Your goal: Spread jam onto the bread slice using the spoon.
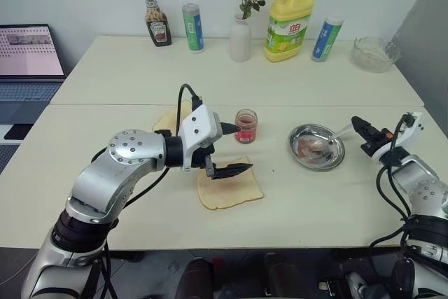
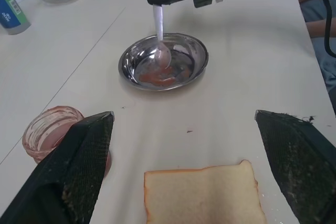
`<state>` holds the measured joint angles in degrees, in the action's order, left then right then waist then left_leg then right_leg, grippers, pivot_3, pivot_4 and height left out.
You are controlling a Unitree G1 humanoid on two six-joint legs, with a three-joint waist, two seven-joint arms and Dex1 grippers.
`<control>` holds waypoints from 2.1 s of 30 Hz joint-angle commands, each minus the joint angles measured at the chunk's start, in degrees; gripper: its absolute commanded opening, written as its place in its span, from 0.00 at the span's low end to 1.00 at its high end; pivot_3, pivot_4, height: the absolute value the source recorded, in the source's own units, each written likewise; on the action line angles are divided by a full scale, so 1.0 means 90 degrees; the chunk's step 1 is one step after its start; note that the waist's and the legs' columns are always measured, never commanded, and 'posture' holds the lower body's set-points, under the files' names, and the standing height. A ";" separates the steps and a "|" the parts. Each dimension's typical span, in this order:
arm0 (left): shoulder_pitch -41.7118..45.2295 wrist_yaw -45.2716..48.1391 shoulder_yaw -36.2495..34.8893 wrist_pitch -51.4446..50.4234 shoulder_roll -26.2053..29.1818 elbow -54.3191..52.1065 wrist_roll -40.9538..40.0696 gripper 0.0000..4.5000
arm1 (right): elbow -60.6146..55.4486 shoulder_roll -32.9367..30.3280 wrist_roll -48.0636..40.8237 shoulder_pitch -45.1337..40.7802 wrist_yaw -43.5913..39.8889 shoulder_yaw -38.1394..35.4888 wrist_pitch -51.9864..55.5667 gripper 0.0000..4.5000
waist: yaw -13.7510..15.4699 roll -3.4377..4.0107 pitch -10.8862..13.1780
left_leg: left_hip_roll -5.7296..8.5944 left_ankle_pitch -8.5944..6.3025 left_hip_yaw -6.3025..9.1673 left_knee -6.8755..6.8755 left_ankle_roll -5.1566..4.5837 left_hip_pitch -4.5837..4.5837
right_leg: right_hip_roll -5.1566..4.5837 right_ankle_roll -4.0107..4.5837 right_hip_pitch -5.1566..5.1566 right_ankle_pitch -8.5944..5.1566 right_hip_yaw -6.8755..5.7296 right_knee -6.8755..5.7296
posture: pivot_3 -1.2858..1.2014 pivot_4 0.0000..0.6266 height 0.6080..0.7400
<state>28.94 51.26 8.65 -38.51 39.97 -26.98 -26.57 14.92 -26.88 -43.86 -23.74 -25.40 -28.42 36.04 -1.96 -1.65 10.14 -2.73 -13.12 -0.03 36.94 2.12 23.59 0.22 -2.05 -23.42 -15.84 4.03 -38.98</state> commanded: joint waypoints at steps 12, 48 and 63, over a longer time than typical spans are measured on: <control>0.0110 0.0024 0.0038 0.0189 -0.0075 -0.0116 0.0113 1.00 | 0.0374 -0.0009 0.0292 -0.0100 -0.0400 0.0011 -0.0446 0.40 | 0.0002 0.0000 0.0000 | 0.0000 0.0000 0.0000 0.0000 0.0000 0.0000 | 0.0000 0.0002 0.0001 0.0001 0.0000 0.0000 | 0.52 0.24 1.00; 0.0206 0.0090 0.0203 0.0473 -0.0249 0.0138 0.0397 1.00 | -0.0838 -0.0068 0.1256 0.0669 -0.0679 0.0718 -0.1352 1.00 | 0.0010 0.0000 0.0000 | 0.0000 0.0000 0.0001 0.0002 0.0000 -0.0001 | 0.0000 -0.0001 0.0001 0.0000 -0.0001 -0.0001 | 0.52 0.24 1.00; 0.0237 0.0121 0.0259 0.0495 -0.0261 0.0156 0.0422 1.00 | -0.0787 -0.0013 0.1951 0.0753 -0.0655 0.0957 -0.2398 1.00 | 0.0009 0.0000 0.0000 | 0.0000 0.0000 0.0001 0.0002 0.0000 -0.0001 | -0.0001 0.0003 0.0001 0.0002 -0.0001 -0.0002 | 0.52 0.24 1.00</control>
<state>30.00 52.08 10.99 -35.34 37.92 -24.86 -23.17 9.78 -26.02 -27.34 -17.15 -30.18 -20.25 16.49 -1.88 -1.64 10.14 -2.73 -13.12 -0.01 36.96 2.12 23.58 0.22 -2.02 -23.41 -15.83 4.02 -39.00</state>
